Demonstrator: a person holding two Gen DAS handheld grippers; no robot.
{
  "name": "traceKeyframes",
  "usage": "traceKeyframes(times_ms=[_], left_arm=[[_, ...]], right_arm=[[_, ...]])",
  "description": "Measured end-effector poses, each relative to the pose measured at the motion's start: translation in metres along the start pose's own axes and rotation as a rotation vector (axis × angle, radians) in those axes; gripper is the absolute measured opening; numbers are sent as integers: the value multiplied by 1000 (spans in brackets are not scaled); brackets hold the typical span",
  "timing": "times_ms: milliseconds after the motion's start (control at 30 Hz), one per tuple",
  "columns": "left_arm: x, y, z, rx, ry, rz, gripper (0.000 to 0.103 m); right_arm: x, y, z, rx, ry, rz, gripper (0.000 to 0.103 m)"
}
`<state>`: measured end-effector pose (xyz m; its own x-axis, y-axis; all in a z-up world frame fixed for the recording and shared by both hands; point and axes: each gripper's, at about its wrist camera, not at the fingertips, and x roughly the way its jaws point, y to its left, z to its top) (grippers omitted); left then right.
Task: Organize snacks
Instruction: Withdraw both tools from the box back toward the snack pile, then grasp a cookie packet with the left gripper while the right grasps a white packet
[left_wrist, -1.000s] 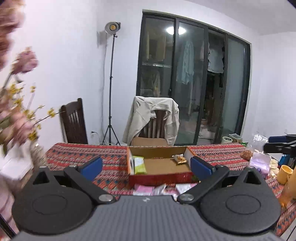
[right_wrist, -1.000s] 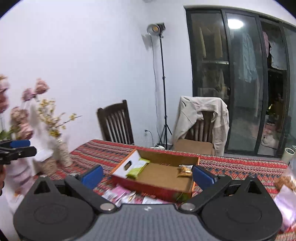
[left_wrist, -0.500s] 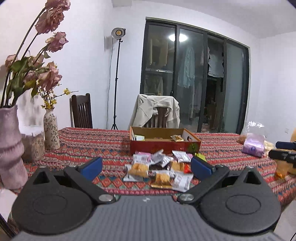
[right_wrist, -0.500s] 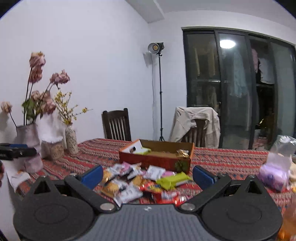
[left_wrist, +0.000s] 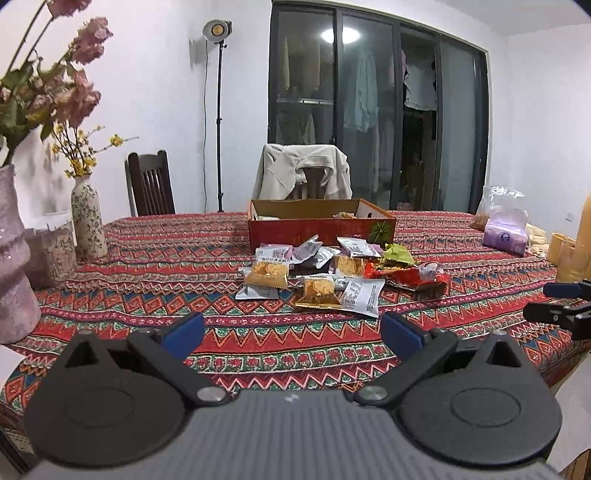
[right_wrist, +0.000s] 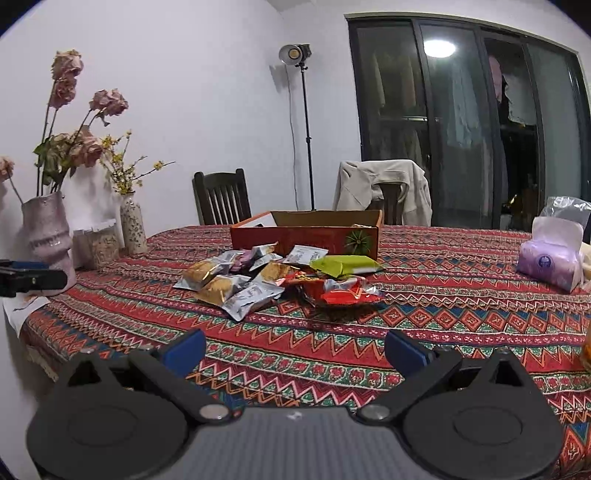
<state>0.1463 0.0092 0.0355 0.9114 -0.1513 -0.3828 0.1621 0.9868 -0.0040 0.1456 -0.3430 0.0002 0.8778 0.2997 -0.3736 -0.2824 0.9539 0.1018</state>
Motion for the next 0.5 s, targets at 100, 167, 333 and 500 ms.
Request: traceKeyframes(times_ms=[100,167,333,500], left_arm=[[14,2,0,-8,20,0,103],[27,4,1,-19,38,-3,103],[74,0,4,-10,50,11,103],[141,-8,14,-7,60,-7,99]], right_arm=[[8,-3,1,8,4,-18,103],[15,-3,2,5,6,-35,103],[41,0,6,-26,32,-80,103],[70,-5,11,-5,46,-86,103]])
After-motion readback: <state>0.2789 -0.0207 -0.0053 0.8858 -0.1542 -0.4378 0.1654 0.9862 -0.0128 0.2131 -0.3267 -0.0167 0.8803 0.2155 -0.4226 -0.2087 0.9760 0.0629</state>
